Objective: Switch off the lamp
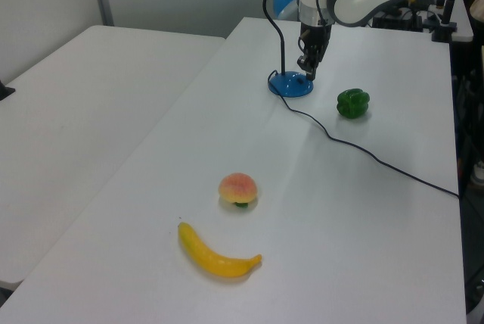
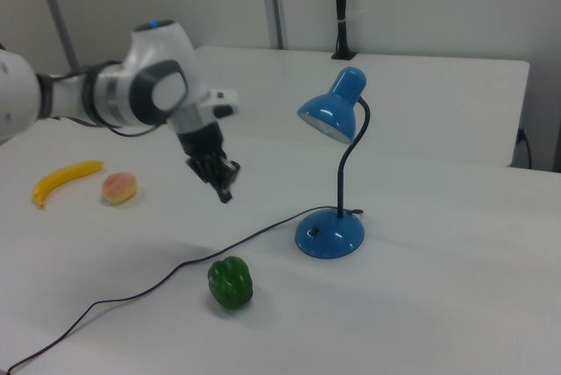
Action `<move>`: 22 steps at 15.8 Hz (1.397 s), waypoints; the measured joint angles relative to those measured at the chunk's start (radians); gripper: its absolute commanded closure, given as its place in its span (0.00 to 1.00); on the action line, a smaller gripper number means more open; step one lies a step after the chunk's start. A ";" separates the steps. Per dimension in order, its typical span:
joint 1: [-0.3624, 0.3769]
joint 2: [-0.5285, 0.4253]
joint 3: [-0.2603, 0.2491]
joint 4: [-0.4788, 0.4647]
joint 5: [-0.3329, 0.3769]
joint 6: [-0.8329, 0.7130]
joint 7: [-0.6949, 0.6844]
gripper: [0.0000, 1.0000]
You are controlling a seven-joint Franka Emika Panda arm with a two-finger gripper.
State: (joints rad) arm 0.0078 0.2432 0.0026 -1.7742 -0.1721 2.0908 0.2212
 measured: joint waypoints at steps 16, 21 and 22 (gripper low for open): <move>0.115 -0.245 -0.006 0.087 0.129 -0.404 -0.193 0.29; 0.101 -0.245 -0.017 0.144 0.128 -0.466 -0.193 0.00; 0.091 -0.245 -0.018 0.152 0.128 -0.468 -0.193 0.00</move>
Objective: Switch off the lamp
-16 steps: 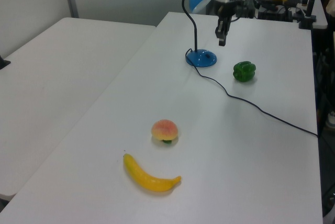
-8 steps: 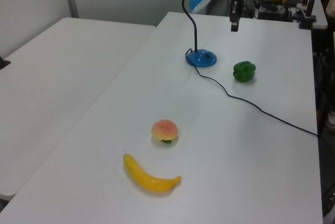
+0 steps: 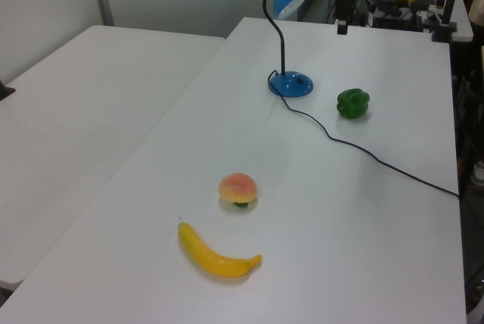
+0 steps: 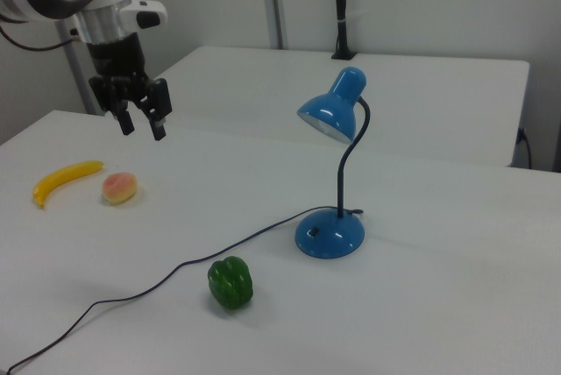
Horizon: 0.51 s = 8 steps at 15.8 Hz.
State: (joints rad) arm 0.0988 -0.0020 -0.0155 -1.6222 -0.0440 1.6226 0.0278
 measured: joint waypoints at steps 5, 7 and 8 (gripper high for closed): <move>-0.033 0.000 -0.001 0.050 0.000 -0.042 -0.001 0.00; -0.030 0.000 0.000 0.054 0.000 -0.053 -0.001 0.00; -0.029 0.002 0.000 0.054 0.000 -0.054 -0.001 0.00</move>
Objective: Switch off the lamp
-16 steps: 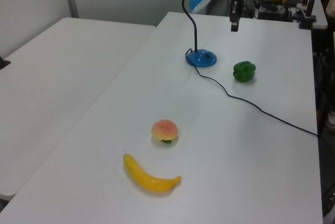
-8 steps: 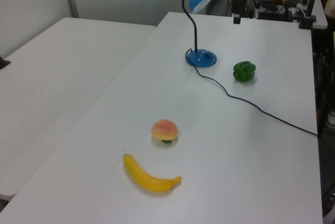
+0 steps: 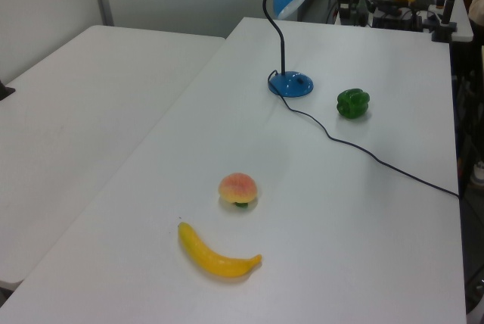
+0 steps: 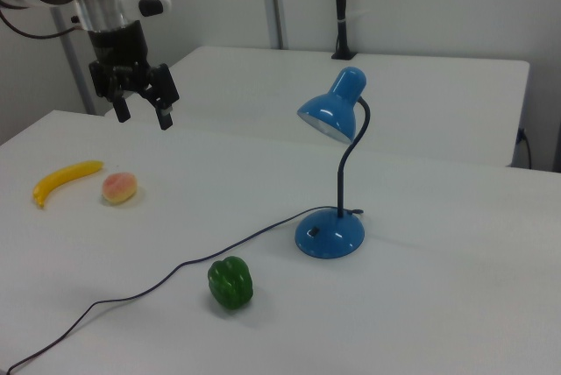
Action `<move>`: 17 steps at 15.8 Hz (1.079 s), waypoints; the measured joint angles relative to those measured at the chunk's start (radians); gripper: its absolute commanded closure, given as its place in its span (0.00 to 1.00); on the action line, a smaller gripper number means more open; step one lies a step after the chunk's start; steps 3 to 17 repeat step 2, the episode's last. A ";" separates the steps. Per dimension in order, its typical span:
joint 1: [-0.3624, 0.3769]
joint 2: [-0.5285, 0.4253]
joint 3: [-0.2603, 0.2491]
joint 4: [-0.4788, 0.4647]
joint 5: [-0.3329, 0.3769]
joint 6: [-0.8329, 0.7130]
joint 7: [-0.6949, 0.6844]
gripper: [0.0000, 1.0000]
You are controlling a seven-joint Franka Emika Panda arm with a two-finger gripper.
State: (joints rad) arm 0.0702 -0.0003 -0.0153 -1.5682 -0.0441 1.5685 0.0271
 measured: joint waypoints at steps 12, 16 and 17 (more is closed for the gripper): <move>-0.001 0.002 0.000 0.000 0.000 0.000 0.000 0.00; -0.001 0.002 0.000 0.000 0.000 0.000 0.000 0.00; -0.001 0.002 0.000 0.000 0.000 0.000 0.000 0.00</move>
